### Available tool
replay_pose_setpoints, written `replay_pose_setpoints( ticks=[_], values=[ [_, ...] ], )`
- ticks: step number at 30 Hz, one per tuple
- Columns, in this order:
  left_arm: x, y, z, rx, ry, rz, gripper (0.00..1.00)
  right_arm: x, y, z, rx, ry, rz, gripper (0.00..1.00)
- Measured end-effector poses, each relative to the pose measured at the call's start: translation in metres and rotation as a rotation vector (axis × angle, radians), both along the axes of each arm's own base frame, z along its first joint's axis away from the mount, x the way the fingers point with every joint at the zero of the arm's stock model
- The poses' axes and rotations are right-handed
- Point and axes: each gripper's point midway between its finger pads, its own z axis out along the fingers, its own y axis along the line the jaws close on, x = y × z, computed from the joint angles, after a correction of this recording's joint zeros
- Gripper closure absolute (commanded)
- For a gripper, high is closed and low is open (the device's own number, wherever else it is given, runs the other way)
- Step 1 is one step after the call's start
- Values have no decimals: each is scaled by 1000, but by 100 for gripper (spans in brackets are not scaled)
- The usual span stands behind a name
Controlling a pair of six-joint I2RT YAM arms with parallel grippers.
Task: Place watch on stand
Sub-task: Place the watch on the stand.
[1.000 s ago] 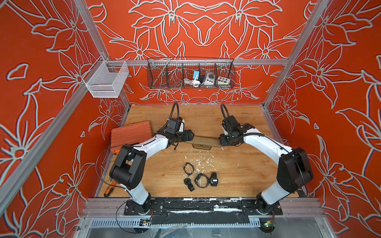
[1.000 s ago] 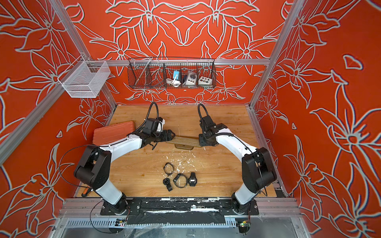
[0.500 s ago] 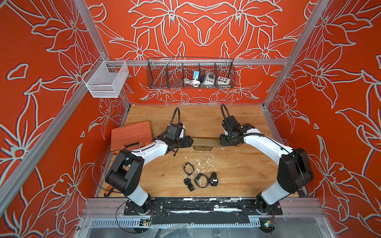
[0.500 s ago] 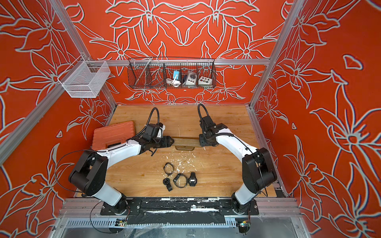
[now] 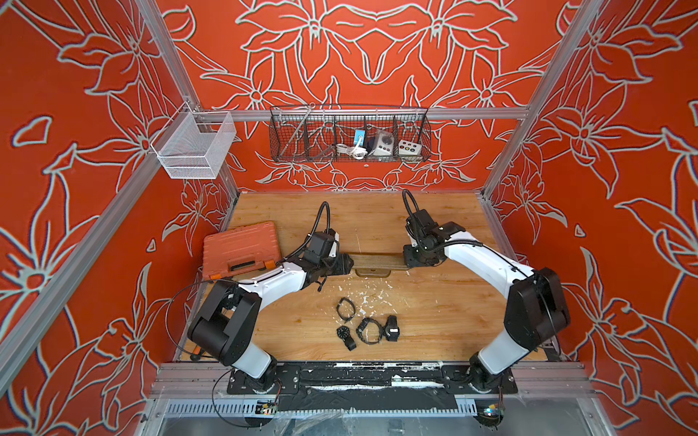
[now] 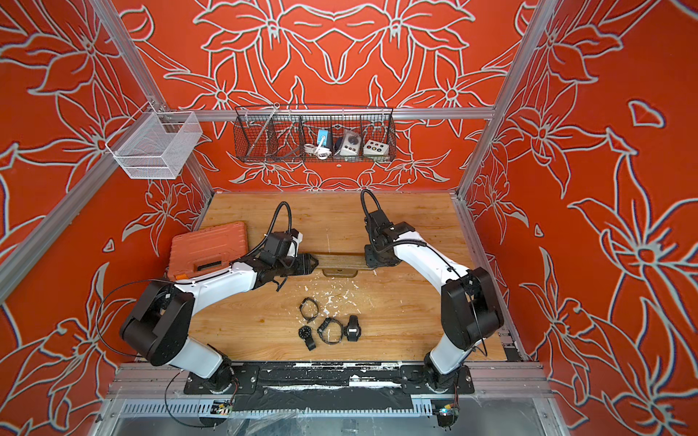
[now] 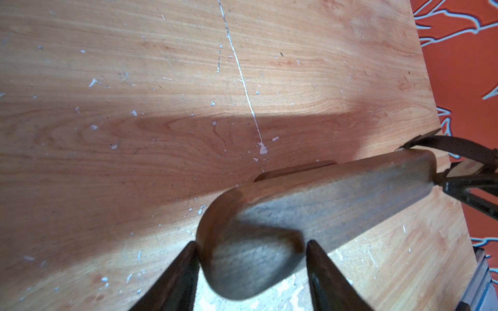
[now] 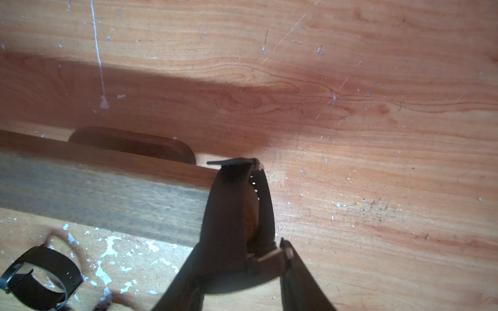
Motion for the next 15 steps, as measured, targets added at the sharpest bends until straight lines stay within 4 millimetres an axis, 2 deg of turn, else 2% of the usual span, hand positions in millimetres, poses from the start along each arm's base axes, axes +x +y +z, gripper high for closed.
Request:
replay_pose_setpoints(
  ticks=[6, 15],
  values=[
    [-5, -2, 4, 0, -26, -4, 42, -6, -3, -2, -15, 31, -3, 78],
    [-11, -3, -2, 3, -27, 0, 42, -6, -6, 2, -6, 41, -16, 76]
  ],
)
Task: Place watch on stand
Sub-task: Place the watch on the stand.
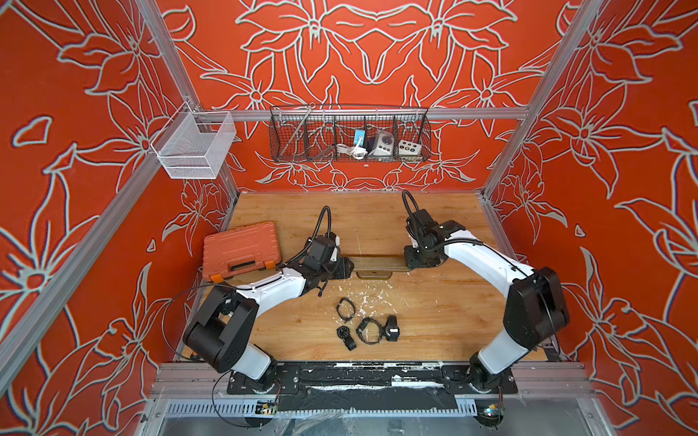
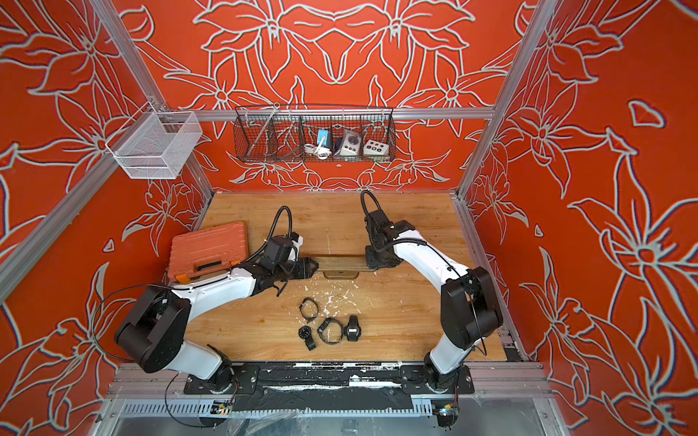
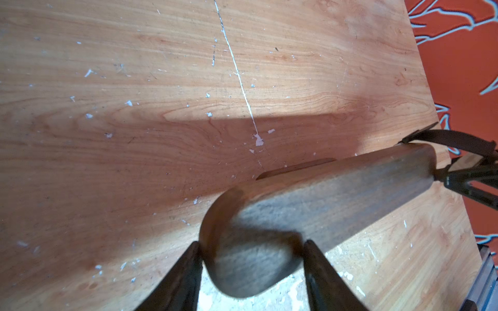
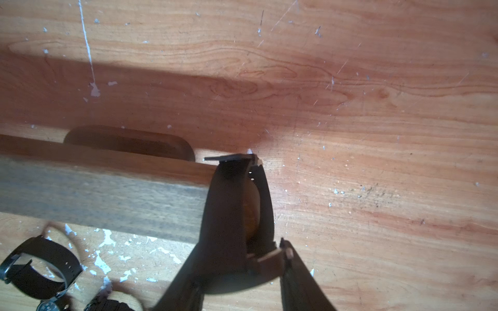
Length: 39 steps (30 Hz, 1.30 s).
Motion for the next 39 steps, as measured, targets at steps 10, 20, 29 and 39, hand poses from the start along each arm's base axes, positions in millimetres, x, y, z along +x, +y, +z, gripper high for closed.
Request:
replay_pose_setpoints(
  ticks=[10, 20, 29, 39],
  values=[
    [-7, 1, 1, -6, -29, 2, 43, -2, -4, 5, 13, 35, -19, 74],
    [-5, -2, 4, -11, -53, 1, 45, -6, -3, -2, 29, 81, -34, 74],
    [-7, -12, 9, -26, -72, -26, 46, -10, 0, -5, 56, 103, -64, 74],
    [-14, -15, 8, -16, -74, -45, 39, -9, 1, -5, 60, 101, -81, 74]
  ],
)
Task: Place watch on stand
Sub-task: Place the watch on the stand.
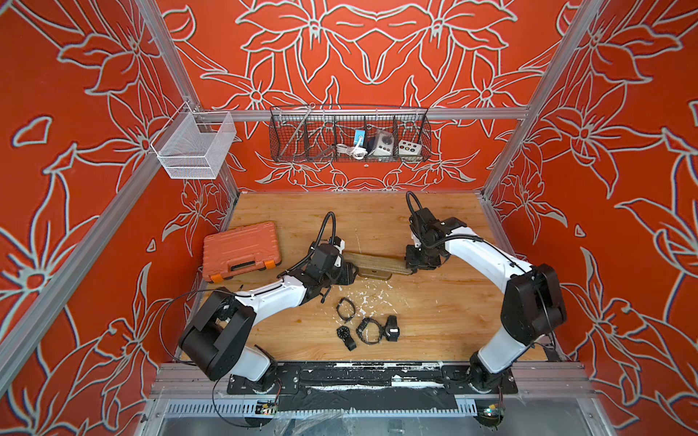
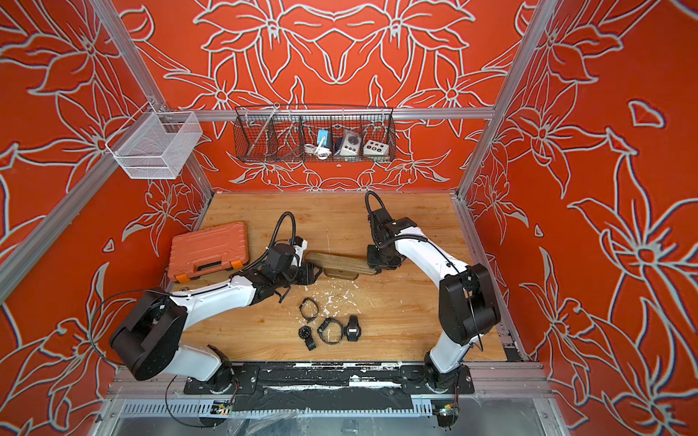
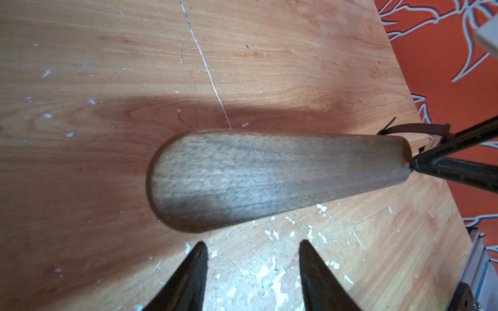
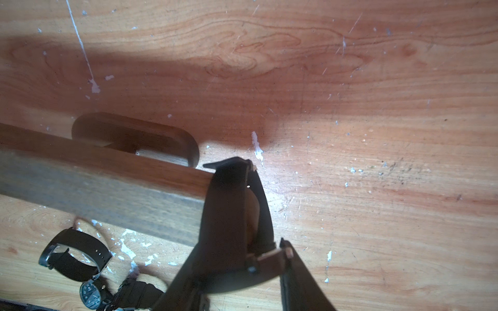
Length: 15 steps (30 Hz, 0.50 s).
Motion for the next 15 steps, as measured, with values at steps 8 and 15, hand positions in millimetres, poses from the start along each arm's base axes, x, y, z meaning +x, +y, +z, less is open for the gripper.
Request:
replay_pose_setpoints(
  ticks=[8, 15],
  values=[
    [19, 17, 36, -5, -70, 45, 13, 1, -2, 0, -13, -6, 1, 75],
    [55, 29, 31, -23, -30, 79, 15, 1, -3, 0, -17, -8, 4, 75]
  ],
)
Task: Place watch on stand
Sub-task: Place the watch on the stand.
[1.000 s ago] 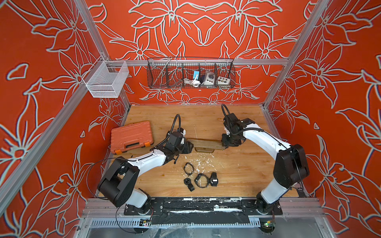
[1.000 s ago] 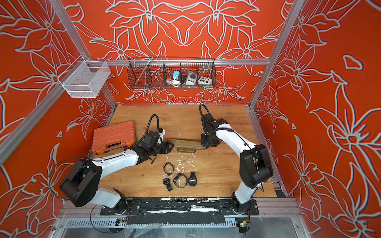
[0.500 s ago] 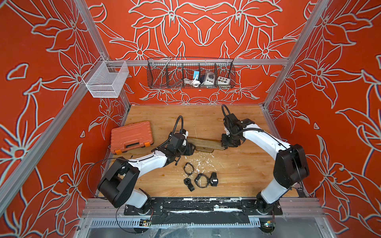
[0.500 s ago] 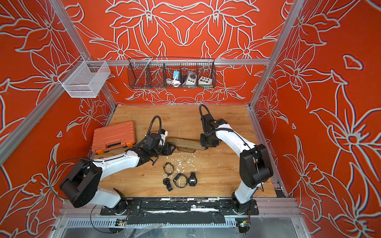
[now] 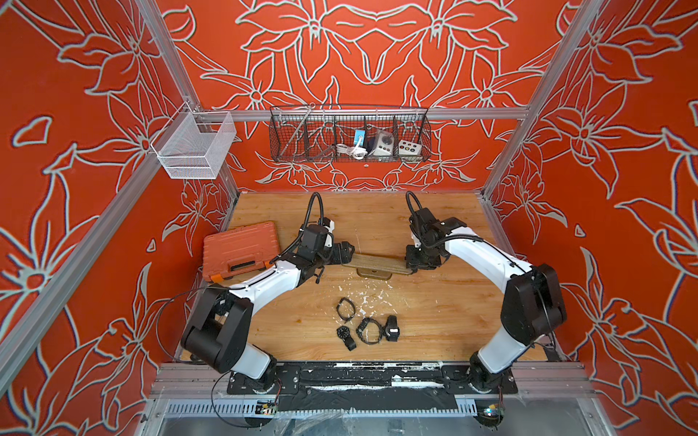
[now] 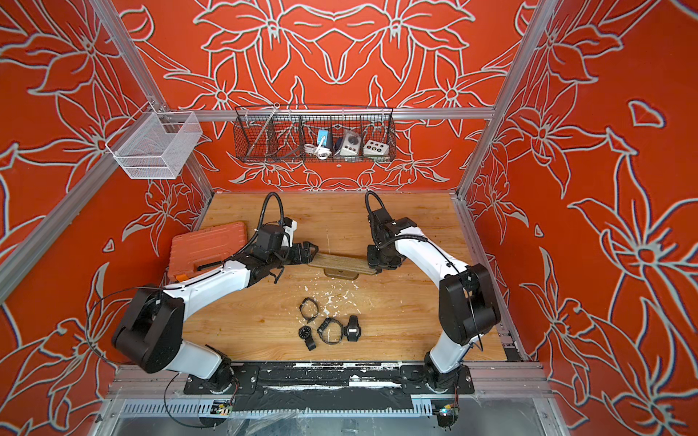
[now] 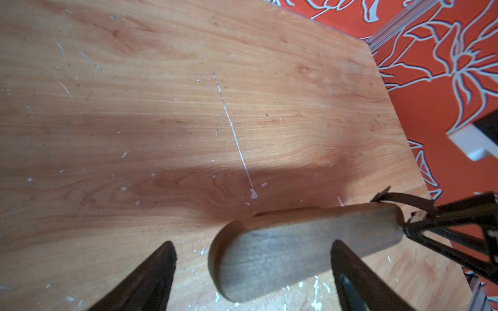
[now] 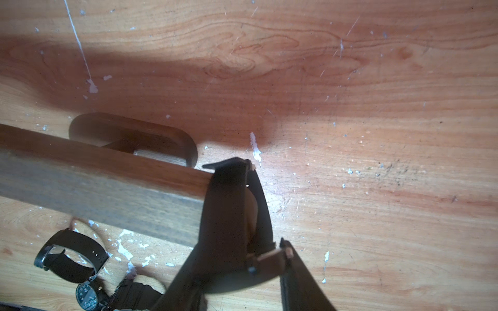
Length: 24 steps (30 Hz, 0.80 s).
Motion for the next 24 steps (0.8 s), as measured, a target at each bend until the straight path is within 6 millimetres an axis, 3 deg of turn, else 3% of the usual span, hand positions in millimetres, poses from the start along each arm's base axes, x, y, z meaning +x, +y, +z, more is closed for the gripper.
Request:
replay_pose_setpoints(
  ticks=[8, 18, 24],
  values=[
    [-13, -15, -19, -38, 70, -83, 33, 2, 0, 0, -6, 0, -1, 75],
    [-46, -26, -32, -9, 86, -129, 41, 10, -2, 0, -39, -2, 9, 74],
    [-55, -30, -36, 0, 93, -144, 43, 11, -1, -1, -43, 2, 16, 75]
  ],
)
